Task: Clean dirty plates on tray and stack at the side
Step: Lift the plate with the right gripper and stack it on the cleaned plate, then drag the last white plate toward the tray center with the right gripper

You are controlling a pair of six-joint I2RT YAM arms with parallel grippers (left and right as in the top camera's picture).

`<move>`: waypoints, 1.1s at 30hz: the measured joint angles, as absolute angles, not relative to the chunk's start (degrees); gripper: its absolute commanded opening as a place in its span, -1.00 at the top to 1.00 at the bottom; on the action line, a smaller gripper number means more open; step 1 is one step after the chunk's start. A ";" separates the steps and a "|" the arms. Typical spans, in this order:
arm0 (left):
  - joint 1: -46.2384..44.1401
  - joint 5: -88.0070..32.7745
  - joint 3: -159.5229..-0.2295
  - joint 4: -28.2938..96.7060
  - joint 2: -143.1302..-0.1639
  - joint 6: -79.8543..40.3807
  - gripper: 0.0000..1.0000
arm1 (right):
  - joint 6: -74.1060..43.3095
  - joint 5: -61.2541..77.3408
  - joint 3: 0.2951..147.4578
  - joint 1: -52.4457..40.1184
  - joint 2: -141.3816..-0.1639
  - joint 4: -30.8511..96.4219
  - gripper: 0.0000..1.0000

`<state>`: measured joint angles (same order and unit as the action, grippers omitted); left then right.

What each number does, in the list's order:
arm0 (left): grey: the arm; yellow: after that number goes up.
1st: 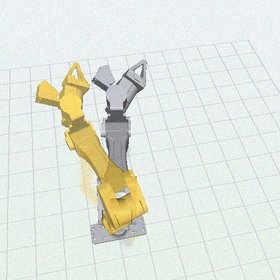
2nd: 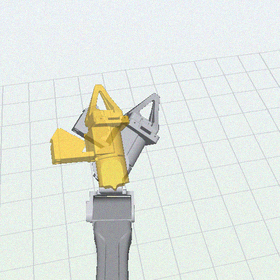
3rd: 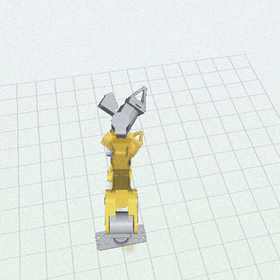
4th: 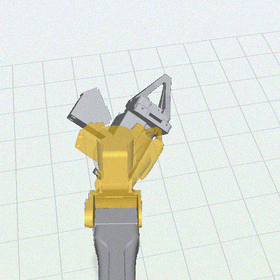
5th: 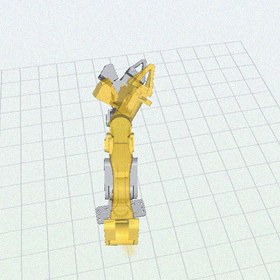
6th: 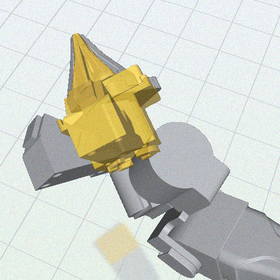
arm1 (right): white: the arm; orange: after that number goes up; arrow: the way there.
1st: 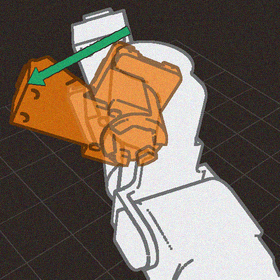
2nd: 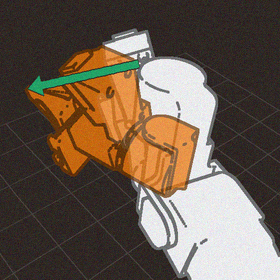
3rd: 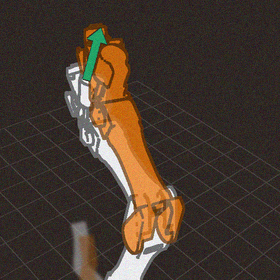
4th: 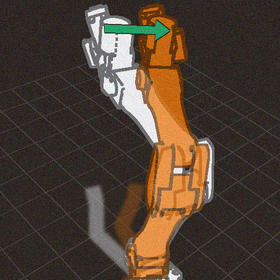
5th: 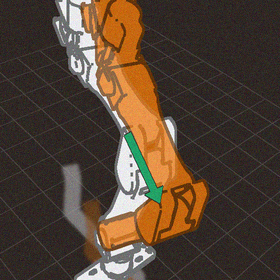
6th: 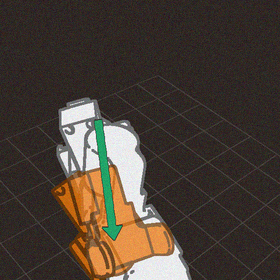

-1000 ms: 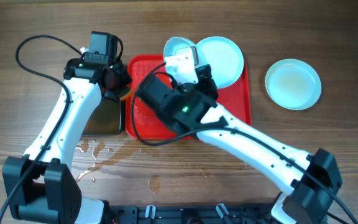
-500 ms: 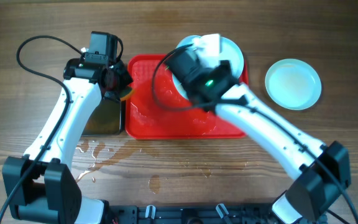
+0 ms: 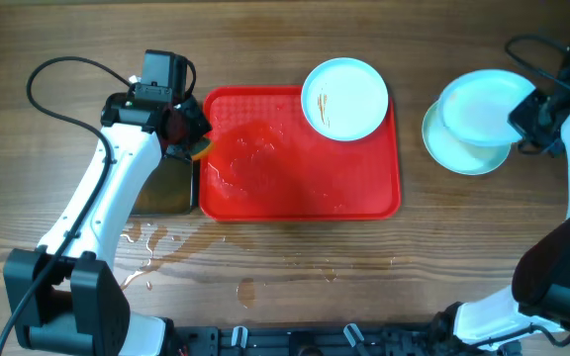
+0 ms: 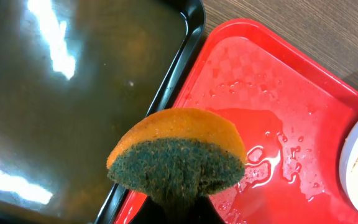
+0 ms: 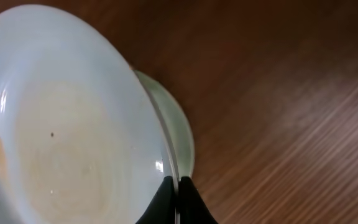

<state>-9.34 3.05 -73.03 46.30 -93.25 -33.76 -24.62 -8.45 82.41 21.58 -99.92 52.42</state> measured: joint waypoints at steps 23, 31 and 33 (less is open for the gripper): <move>-9.34 3.03 -73.03 46.30 -93.45 -33.76 0.90 | -29.52 3.79 80.90 -8.23 -110.24 38.52 0.22; -9.34 3.03 -73.03 46.28 -93.45 -33.76 0.88 | -30.92 3.31 80.93 -9.67 -118.76 38.24 0.86; -9.34 3.03 -73.03 46.30 -93.45 -33.76 0.89 | -28.64 6.00 81.03 -9.67 -118.76 39.48 0.91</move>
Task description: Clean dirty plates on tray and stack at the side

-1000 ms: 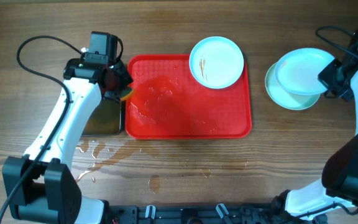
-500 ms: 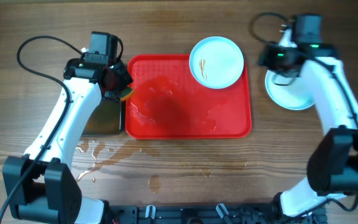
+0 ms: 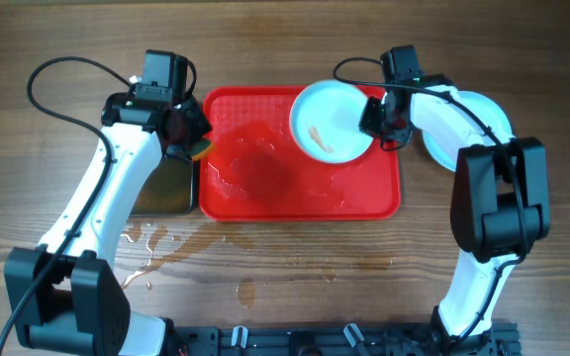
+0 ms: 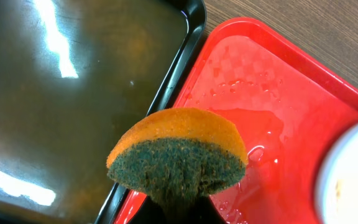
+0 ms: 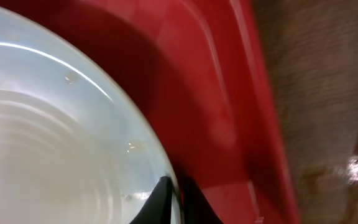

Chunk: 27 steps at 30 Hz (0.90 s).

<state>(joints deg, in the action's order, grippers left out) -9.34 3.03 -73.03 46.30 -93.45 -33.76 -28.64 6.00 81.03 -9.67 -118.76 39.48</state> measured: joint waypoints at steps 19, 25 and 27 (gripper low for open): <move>-9.34 3.03 -73.03 46.28 -93.45 -33.76 0.86 | 3.16 13.45 84.90 -12.23 -118.67 40.42 -0.05; -9.34 2.98 -73.03 46.30 -93.45 -33.76 0.85 | 2.63 14.37 85.43 -12.23 -122.17 41.85 0.91; -9.34 2.96 -73.03 46.26 -93.45 -33.76 0.85 | -4.01 18.28 85.45 -12.56 -122.17 46.19 0.91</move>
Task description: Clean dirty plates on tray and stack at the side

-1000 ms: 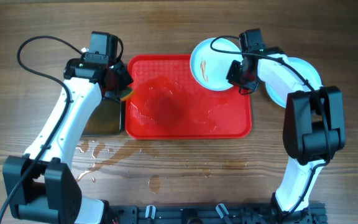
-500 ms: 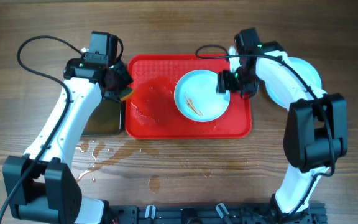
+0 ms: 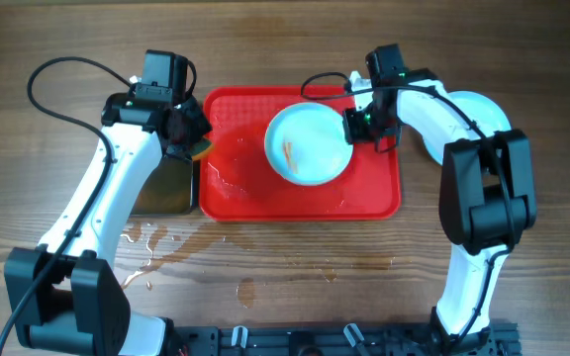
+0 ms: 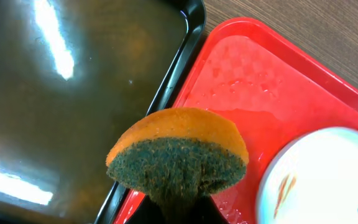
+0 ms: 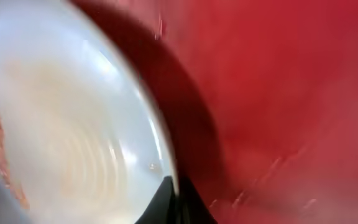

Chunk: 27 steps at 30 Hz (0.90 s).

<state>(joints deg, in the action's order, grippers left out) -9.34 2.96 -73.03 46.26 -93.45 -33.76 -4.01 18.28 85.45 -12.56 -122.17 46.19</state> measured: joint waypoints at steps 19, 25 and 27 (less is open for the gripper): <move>-9.34 0.03 -73.01 41.85 -98.78 -33.69 0.92 | -34.65 26.37 84.84 -21.17 -122.89 42.22 0.91; -9.37 -7.60 -73.03 35.62 -102.56 -21.37 0.92 | -34.63 26.35 84.84 -21.28 -122.89 43.20 0.92; -9.58 -9.17 -73.01 33.69 -105.97 -17.52 0.92 | -34.41 26.35 84.84 -21.28 -122.89 43.16 0.91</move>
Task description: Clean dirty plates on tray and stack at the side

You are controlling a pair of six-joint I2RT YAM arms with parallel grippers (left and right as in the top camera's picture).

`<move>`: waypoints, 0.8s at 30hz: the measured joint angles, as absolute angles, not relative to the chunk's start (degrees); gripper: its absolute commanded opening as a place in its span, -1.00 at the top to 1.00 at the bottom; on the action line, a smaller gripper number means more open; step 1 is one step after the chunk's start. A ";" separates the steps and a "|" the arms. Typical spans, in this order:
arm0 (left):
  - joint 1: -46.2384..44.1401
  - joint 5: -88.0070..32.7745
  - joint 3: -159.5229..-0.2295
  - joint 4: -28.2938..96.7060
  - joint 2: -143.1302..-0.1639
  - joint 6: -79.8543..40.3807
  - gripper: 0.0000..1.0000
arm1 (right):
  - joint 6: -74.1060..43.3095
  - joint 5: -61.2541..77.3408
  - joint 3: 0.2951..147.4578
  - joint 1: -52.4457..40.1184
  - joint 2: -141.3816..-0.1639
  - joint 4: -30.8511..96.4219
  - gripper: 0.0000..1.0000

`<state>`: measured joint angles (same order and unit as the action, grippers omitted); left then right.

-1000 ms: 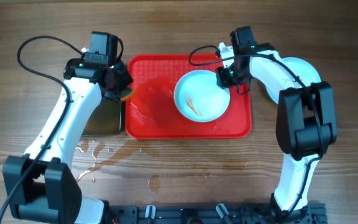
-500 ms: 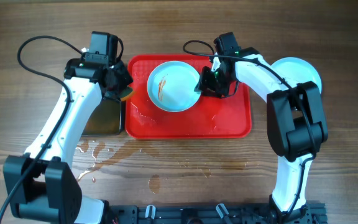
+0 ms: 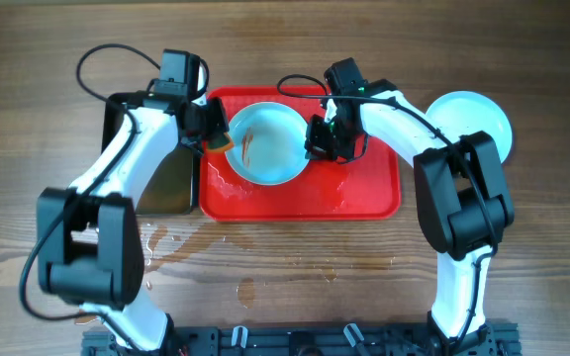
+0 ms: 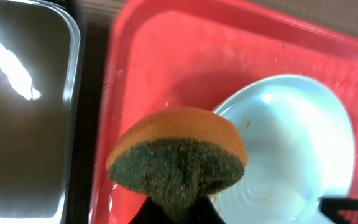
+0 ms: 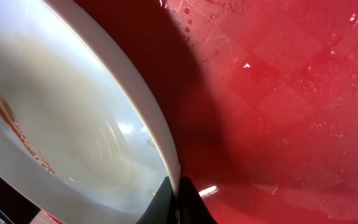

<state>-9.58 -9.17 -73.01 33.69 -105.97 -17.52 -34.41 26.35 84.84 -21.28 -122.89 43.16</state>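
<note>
A pale blue dirty plate [image 3: 267, 145] with a reddish smear hangs tilted over the left half of the red tray [image 3: 364, 193]. My right gripper [image 3: 317, 139] is shut on its right rim; the wrist view shows the rim [image 5: 166, 155] pinched between my fingers. My left gripper [image 3: 209, 133] is shut on an orange and green sponge [image 4: 176, 155], which sits at the plate's left edge [image 4: 272, 84]. The stack of clean plates [image 3: 473, 119] lies on the table at the right.
A dark tray [image 3: 166, 183] lies left of the red tray, under my left arm. Water is spilled on the table [image 3: 151, 247] in front of it, and the red tray's floor [image 5: 291, 93] is wet.
My right gripper has carried the plate further left across the red tray. My left gripper has moved right with the sponge, from over the dark tray's edge to the plate's left rim.
My right gripper first held a plate over the stack at the right while a smeared plate lay at the tray's back right. Then it was shut on that smeared plate's rim, then held it over mid-tray. Now the plate meets the sponge at the tray's left.
</note>
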 measured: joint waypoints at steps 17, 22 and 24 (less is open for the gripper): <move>-20.56 -21.63 -75.00 36.14 -116.42 -1.13 0.92 | -34.22 26.55 84.84 -21.23 -122.89 42.81 0.91; -19.84 -20.08 -74.56 29.28 -116.79 -1.89 0.92 | -34.22 26.55 84.84 -21.23 -122.89 42.46 0.91; -18.96 -15.86 -74.39 23.77 -116.99 -3.46 0.92 | -34.13 26.55 84.84 -21.23 -122.89 42.39 0.91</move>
